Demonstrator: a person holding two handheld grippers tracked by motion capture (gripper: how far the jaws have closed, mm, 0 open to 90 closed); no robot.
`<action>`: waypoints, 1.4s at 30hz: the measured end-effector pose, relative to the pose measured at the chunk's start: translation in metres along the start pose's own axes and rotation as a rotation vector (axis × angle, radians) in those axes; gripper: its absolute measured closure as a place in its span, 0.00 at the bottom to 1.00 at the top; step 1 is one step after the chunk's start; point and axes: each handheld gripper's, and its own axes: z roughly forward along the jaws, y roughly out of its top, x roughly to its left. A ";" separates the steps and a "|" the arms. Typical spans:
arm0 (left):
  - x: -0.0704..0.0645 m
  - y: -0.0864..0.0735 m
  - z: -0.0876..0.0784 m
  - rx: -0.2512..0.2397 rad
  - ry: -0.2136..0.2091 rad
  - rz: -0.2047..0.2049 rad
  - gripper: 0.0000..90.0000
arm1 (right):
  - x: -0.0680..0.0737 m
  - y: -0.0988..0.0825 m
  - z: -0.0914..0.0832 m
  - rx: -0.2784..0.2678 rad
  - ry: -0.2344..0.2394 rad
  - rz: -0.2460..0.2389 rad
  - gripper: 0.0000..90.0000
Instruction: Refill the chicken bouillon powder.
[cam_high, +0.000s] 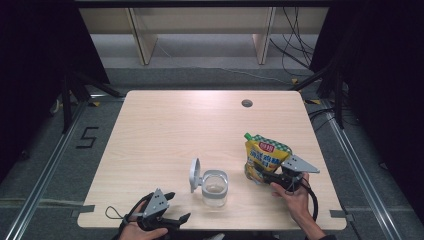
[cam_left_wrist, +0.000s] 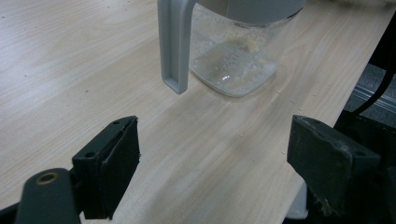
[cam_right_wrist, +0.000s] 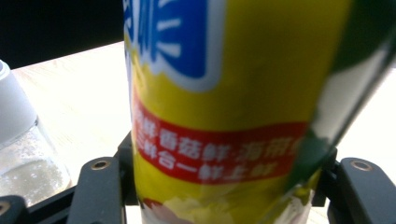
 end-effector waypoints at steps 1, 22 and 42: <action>-0.001 -0.001 0.000 -0.006 0.001 0.002 0.19 | 0.003 0.000 0.000 -0.006 0.006 0.018 0.43; 0.003 0.002 0.000 -0.026 0.010 -0.011 0.18 | 0.035 0.034 -0.041 0.000 -0.069 -0.341 0.44; 0.004 0.001 0.001 -0.014 0.018 -0.010 0.18 | 0.086 0.039 -0.045 0.132 -0.119 -0.816 0.44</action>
